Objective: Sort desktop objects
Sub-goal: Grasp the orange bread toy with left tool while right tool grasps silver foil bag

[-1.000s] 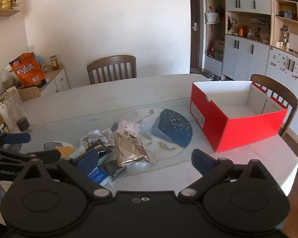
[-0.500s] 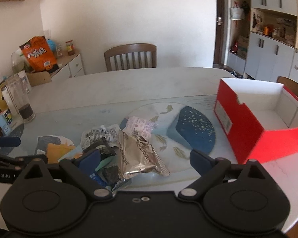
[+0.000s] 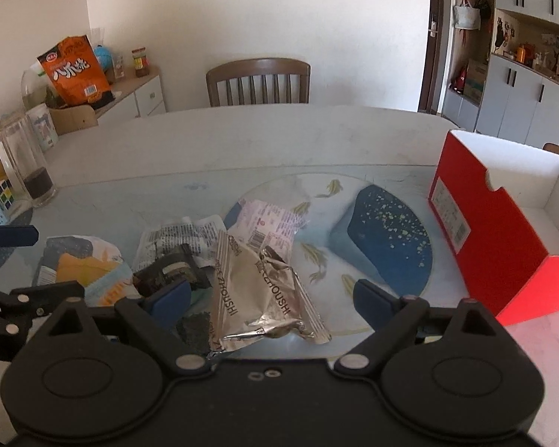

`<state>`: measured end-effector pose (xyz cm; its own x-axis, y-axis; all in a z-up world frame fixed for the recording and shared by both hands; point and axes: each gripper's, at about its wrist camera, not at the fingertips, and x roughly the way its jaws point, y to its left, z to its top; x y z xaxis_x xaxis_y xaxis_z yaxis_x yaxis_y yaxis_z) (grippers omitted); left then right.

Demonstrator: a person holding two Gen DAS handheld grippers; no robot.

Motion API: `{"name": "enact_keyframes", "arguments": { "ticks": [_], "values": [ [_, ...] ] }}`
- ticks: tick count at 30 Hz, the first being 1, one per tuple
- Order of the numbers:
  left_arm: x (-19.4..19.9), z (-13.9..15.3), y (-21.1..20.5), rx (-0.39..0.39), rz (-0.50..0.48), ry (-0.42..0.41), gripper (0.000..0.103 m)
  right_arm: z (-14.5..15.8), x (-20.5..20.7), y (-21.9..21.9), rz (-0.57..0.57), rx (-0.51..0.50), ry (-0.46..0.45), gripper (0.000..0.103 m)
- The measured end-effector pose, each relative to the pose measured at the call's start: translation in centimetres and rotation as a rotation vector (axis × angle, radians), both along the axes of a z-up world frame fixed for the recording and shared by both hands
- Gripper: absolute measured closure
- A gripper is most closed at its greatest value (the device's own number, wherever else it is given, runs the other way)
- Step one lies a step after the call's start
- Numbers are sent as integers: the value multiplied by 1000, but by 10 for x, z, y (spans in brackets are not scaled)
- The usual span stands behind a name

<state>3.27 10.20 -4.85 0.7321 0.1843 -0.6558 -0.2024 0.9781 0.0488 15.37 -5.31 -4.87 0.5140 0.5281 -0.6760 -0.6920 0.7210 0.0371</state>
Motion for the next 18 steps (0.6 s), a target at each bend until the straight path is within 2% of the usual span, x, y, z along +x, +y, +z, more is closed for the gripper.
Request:
{"name": "enact_keyframes", "arguments": {
  "ticks": [6, 18],
  "values": [
    [1, -9, 7, -37, -31, 20, 28, -8, 8, 4, 0, -17, 14, 8],
    [3, -19, 11, -3, -107, 52, 29, -16, 18, 13, -7, -32, 26, 8]
  ]
}}
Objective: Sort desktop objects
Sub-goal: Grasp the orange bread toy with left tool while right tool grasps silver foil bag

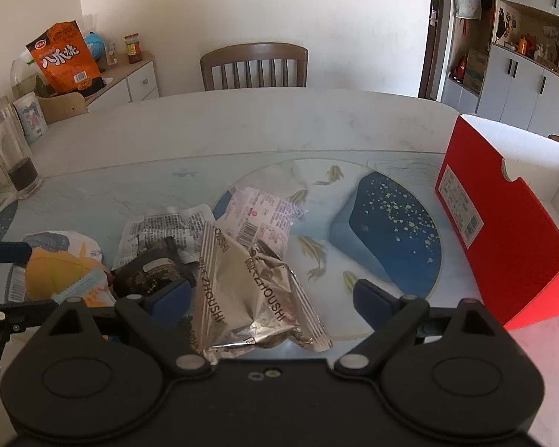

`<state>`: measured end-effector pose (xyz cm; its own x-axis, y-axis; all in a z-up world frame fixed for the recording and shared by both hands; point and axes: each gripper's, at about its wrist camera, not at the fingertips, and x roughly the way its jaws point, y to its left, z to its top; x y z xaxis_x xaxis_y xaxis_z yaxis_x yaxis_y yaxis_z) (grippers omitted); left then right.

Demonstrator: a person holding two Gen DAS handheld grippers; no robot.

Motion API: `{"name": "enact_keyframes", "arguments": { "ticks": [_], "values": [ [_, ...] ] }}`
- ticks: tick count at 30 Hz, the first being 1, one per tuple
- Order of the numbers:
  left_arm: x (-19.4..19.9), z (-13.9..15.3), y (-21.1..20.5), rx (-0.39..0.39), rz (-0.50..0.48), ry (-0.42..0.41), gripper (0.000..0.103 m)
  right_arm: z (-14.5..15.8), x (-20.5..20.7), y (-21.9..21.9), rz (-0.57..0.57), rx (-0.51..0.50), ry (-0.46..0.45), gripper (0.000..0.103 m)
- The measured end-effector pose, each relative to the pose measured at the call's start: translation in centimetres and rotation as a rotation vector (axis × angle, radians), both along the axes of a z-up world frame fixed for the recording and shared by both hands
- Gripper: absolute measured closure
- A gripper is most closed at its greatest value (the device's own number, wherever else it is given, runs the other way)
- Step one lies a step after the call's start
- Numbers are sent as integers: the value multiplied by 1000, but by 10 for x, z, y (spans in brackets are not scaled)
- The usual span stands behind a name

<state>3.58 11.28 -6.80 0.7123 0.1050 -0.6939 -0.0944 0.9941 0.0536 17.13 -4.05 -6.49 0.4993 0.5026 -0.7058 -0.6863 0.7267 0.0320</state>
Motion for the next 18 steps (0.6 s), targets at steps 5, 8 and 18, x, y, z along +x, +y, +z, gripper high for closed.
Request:
{"name": "enact_keyframes", "arguments": {
  "ticks": [5, 8, 18],
  "values": [
    [9, -7, 1, -3, -7, 14, 29, -5, 3, 6, 9, -14, 1, 8],
    [14, -11, 0, 3, -15, 24, 29, -7, 6, 9, 11, -20, 1, 8],
    [26, -20, 0, 2, -19, 36, 33, -16, 14, 18, 26, -41, 14, 9]
  ]
}}
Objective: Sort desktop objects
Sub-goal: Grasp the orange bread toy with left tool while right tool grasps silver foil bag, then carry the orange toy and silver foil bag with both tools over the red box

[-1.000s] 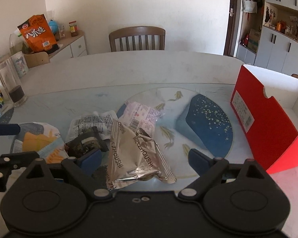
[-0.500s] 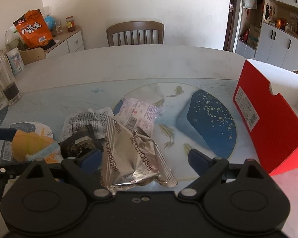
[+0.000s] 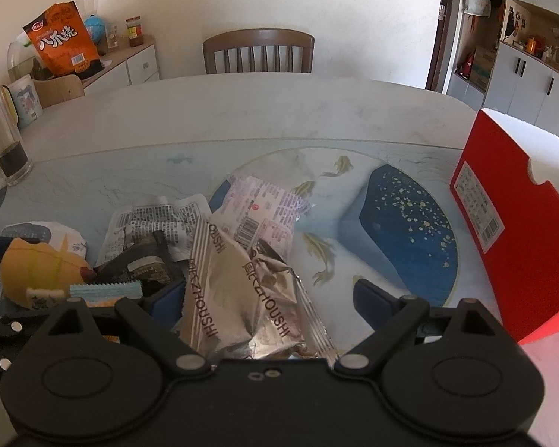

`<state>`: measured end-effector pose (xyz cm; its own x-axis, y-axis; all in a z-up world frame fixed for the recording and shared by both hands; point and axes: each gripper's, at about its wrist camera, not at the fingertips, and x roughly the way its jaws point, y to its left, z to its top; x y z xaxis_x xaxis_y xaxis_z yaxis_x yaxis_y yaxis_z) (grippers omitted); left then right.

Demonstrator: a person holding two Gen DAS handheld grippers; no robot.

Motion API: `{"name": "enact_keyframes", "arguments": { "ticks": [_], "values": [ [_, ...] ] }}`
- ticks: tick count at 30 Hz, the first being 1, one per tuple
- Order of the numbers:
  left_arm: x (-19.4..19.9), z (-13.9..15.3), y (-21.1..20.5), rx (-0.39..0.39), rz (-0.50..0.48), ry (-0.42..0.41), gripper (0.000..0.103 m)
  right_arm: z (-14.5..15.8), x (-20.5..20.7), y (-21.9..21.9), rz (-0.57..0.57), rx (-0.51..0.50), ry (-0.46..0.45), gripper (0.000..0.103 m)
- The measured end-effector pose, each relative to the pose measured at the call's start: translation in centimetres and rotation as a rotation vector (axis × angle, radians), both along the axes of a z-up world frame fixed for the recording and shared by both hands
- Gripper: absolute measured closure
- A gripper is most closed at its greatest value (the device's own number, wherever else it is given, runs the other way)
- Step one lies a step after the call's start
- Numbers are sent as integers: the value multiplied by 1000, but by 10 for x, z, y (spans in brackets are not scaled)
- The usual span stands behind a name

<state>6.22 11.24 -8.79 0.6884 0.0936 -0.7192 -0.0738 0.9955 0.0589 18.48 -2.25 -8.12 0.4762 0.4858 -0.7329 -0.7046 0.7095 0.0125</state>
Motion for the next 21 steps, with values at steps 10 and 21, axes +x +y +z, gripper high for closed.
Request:
{"name": "enact_keyframes", "arguments": {
  "ticks": [10, 21],
  "values": [
    [3, -1, -1, 5, 14, 7, 44, -4, 1, 1, 28, -1, 41, 26],
    [2, 2, 0, -24, 31, -12, 48, 0, -2, 3, 36, -2, 57, 48]
  ]
}}
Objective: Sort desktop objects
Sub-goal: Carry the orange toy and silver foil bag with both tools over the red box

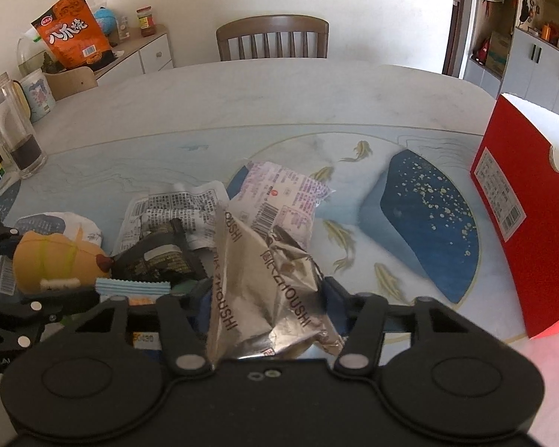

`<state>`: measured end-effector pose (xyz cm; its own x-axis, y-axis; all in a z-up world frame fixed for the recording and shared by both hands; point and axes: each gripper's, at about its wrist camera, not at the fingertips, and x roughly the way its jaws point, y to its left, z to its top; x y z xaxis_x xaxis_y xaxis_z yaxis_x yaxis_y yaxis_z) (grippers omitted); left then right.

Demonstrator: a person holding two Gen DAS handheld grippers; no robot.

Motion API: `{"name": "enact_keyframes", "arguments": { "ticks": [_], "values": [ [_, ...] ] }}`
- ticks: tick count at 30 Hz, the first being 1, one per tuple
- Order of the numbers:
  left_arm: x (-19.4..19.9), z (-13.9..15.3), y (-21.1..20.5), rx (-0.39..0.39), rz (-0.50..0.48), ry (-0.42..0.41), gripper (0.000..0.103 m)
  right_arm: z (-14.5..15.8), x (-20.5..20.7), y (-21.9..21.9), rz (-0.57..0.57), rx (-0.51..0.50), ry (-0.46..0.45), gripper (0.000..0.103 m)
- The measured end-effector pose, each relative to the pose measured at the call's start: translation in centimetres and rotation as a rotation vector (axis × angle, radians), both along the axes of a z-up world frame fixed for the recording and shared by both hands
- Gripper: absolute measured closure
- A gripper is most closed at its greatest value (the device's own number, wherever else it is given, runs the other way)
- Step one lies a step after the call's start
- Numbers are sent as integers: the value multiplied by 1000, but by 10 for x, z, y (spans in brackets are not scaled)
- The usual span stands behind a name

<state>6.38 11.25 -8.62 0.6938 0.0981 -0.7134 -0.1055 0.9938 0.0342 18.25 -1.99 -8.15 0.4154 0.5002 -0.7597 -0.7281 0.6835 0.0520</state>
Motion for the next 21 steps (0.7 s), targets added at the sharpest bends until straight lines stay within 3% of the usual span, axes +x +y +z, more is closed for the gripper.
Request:
{"name": "enact_keyframes", "arguments": {
  "ticks": [5, 21],
  "values": [
    [-2, 5, -1, -9, 0, -21, 49, 5, -4, -2, -13, -4, -10, 53],
    [-19, 28, -10, -27, -42, -99, 49, 31, -26, -14, -53, 5, -69, 55]
  ]
}}
